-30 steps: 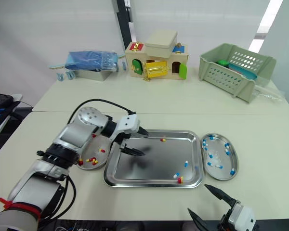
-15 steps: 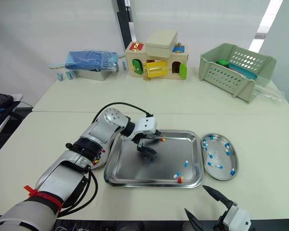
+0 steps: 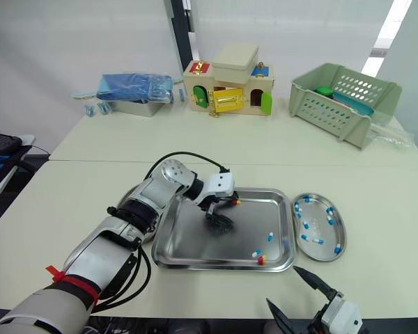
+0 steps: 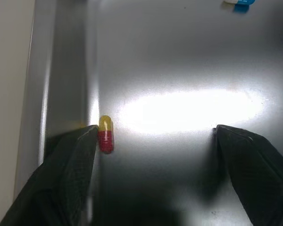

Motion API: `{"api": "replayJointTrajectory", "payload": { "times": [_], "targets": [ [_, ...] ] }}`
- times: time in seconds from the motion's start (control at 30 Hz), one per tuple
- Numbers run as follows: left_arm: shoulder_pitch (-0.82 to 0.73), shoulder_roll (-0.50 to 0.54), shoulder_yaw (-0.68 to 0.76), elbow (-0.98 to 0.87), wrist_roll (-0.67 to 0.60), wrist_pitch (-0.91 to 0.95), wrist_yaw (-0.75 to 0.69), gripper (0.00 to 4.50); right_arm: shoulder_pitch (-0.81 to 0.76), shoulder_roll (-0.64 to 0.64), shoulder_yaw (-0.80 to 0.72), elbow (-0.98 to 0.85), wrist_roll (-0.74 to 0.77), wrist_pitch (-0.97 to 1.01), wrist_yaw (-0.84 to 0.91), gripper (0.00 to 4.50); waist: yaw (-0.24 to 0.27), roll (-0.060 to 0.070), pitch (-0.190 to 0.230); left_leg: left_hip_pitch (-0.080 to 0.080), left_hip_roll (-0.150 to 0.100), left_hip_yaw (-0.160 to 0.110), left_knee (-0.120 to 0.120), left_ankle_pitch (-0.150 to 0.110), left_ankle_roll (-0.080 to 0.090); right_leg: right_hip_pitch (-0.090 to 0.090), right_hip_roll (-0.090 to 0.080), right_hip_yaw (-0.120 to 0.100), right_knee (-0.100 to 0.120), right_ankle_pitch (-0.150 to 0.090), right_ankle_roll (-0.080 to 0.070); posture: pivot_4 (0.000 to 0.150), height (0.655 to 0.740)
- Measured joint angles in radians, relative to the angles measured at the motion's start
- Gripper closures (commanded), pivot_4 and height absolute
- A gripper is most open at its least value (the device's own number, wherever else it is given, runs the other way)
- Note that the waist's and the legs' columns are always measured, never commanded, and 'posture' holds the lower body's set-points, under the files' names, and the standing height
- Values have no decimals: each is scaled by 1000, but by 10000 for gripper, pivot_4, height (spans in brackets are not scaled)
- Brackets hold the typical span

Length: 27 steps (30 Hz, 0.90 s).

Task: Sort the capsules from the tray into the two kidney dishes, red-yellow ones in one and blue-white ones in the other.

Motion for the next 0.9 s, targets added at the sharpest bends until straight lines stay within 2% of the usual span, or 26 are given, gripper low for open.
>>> {"api": "replayJointTrajectory", "payload": {
  "times": [0.33, 0.53, 0.63, 0.8, 0.9],
  "targets": [
    [-4, 4, 0, -17, 17, 53, -15, 44687, 6, -17, 9, 0, 1, -18, -14, 0, -1, 0, 0, 0, 0, 0, 0, 0, 0, 0, 0, 0, 0, 0, 0, 1500, 7400],
    [-4, 3, 1, -18, 18, 52, -9, 44687, 6, -27, 9, 0, 2, -18, -24, 0, -1, 0, 0, 0, 0, 0, 0, 0, 0, 0, 0, 0, 0, 0, 0, 1500, 7400],
    [0, 8, 1, -34, 14, 56, -22, 39571, 7, -39, 9, 0, 2, -18, -27, 0, -1, 0, 0, 0, 0, 0, 0, 0, 0, 0, 0, 0, 0, 0, 0, 1500, 7400],
    [36, 54, 25, -143, -31, 133, -76, 23502, 34, -44, 9, 0, 2, -18, -31, 0, -3, 0, 0, 0, 0, 0, 0, 0, 0, 0, 0, 0, 0, 0, 0, 1500, 7400],
    [59, 85, 58, -268, -84, 203, -109, 13124, 36, -46, 9, 0, 3, -18, -32, 0, -3, 0, 0, 0, 0, -1, 0, 0, 0, 0, 0, 0, 0, 0, 0, 1500, 7400]
  ]
}}
